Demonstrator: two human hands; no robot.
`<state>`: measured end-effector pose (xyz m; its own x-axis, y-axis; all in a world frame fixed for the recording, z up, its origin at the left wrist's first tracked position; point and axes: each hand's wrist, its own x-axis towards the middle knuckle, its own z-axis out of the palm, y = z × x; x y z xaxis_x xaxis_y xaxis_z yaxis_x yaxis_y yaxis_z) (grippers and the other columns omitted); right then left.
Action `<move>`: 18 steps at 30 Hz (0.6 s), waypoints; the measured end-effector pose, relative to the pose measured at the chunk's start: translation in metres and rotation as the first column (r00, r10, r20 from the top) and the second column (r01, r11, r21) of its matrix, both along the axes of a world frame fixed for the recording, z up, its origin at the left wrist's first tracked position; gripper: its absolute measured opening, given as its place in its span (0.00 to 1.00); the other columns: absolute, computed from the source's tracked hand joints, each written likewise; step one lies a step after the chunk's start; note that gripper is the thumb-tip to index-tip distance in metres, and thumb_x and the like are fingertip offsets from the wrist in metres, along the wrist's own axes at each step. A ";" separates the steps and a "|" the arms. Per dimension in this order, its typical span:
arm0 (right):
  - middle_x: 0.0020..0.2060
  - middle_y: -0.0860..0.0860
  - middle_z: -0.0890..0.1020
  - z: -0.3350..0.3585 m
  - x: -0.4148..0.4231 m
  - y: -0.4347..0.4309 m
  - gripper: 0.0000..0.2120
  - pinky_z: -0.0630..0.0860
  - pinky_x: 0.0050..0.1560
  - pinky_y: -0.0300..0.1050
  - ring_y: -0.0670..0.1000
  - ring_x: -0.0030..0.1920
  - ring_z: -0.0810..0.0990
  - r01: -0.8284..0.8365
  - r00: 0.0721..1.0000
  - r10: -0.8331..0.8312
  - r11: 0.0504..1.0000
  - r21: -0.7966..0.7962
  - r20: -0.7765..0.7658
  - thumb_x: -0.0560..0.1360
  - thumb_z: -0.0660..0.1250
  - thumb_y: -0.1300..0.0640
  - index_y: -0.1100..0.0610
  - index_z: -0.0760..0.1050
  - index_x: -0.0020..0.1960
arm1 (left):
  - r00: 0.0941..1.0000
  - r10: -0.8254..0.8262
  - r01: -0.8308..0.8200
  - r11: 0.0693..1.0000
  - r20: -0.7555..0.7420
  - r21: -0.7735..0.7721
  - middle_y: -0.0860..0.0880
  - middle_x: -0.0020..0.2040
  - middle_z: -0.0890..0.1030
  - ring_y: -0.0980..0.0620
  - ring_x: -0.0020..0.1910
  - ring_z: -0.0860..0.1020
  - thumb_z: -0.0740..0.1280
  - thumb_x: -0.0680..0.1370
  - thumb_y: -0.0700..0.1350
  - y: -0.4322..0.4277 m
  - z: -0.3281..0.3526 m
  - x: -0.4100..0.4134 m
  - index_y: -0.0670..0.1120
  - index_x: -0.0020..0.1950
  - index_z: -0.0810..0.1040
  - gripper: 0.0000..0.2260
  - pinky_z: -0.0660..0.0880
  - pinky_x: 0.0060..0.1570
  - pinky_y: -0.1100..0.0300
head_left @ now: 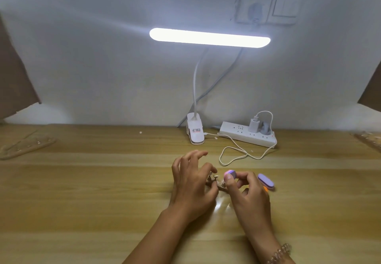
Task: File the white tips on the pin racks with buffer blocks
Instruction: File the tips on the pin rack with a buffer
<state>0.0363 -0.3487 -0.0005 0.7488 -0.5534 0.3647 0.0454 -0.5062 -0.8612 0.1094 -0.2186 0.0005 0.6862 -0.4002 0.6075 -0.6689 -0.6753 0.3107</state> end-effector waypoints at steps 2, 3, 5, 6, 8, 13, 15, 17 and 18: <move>0.37 0.48 0.77 0.000 0.000 0.000 0.11 0.69 0.36 0.46 0.49 0.36 0.76 -0.001 1.000 0.001 1.000 0.002 0.005 0.72 0.67 0.41 0.48 0.75 0.42 | 1.000 0.001 -0.002 1.000 0.029 0.023 0.50 0.69 0.73 0.47 0.73 0.66 0.72 0.72 0.50 -0.001 0.000 -0.002 0.55 0.47 0.80 0.05 0.53 0.70 0.50; 0.37 0.48 0.77 0.000 0.000 0.000 0.10 0.68 0.35 0.45 0.49 0.36 0.75 -0.001 1.000 0.001 1.000 0.000 0.008 0.72 0.67 0.41 0.47 0.74 0.42 | 0.999 0.003 -0.004 1.000 0.041 0.027 0.50 0.69 0.73 0.46 0.73 0.66 0.73 0.72 0.49 -0.001 0.000 -0.002 0.54 0.46 0.80 0.05 0.54 0.69 0.49; 0.37 0.48 0.77 0.000 0.000 0.001 0.09 0.67 0.35 0.44 0.48 0.34 0.74 -0.002 1.000 0.002 1.000 -0.002 0.011 0.73 0.69 0.42 0.47 0.75 0.42 | 0.997 -0.002 -0.001 0.999 0.077 0.037 0.49 0.67 0.75 0.47 0.71 0.67 0.74 0.72 0.48 -0.002 0.001 -0.003 0.54 0.43 0.80 0.04 0.57 0.67 0.48; 0.37 0.48 0.77 0.000 -0.001 0.001 0.09 0.67 0.34 0.44 0.48 0.33 0.74 -0.002 1.000 0.002 1.000 -0.003 0.012 0.73 0.69 0.42 0.47 0.75 0.42 | 0.995 -0.006 0.000 0.999 0.104 0.050 0.49 0.66 0.77 0.48 0.69 0.68 0.75 0.71 0.47 -0.003 0.002 -0.004 0.53 0.42 0.79 0.05 0.58 0.66 0.48; 0.37 0.48 0.77 0.001 -0.001 0.000 0.09 0.68 0.34 0.45 0.48 0.33 0.74 -0.001 1.000 0.001 1.000 0.003 0.012 0.73 0.69 0.43 0.47 0.75 0.43 | 0.988 -0.015 0.003 0.997 0.153 0.073 0.50 0.63 0.78 0.49 0.66 0.70 0.75 0.70 0.46 -0.005 0.004 -0.007 0.53 0.40 0.78 0.07 0.59 0.63 0.50; 0.36 0.46 0.77 0.004 -0.008 0.000 0.12 0.69 0.34 0.46 0.46 0.29 0.70 -0.012 0.997 0.008 0.999 0.044 0.075 0.71 0.70 0.38 0.45 0.75 0.43 | 0.996 -0.084 0.084 0.996 0.021 -0.011 0.59 0.51 0.80 0.54 0.51 0.76 0.68 0.74 0.48 0.009 0.006 -0.013 0.53 0.46 0.76 0.03 0.65 0.52 0.57; 0.37 0.44 0.77 0.005 -0.010 0.003 0.11 0.69 0.34 0.46 0.46 0.28 0.70 -0.038 0.995 0.037 0.999 0.010 0.092 0.69 0.71 0.40 0.45 0.75 0.43 | 0.981 -0.128 0.112 0.988 -0.144 -0.111 0.60 0.44 0.79 0.56 0.43 0.77 0.67 0.76 0.49 0.022 0.003 -0.017 0.54 0.47 0.75 0.02 0.70 0.46 0.57; 0.37 0.44 0.77 0.006 -0.012 0.009 0.09 0.70 0.33 0.45 0.47 0.29 0.70 -0.091 0.993 0.096 0.994 -0.066 0.076 0.70 0.75 0.47 0.45 0.74 0.43 | 0.936 -0.185 0.115 0.965 -0.300 -0.234 0.62 0.44 0.80 0.56 0.37 0.76 0.67 0.77 0.50 0.034 0.001 -0.021 0.55 0.48 0.76 0.01 0.74 0.43 0.56; 0.37 0.43 0.76 0.007 -0.013 0.011 0.10 0.70 0.33 0.44 0.47 0.30 0.71 -0.120 0.990 0.128 0.986 -0.119 0.061 0.69 0.75 0.49 0.45 0.74 0.44 | 0.909 -0.216 0.119 0.954 -0.356 -0.276 0.62 0.44 0.80 0.56 0.35 0.75 0.68 0.78 0.50 0.038 0.001 -0.022 0.55 0.48 0.78 0.01 0.75 0.42 0.56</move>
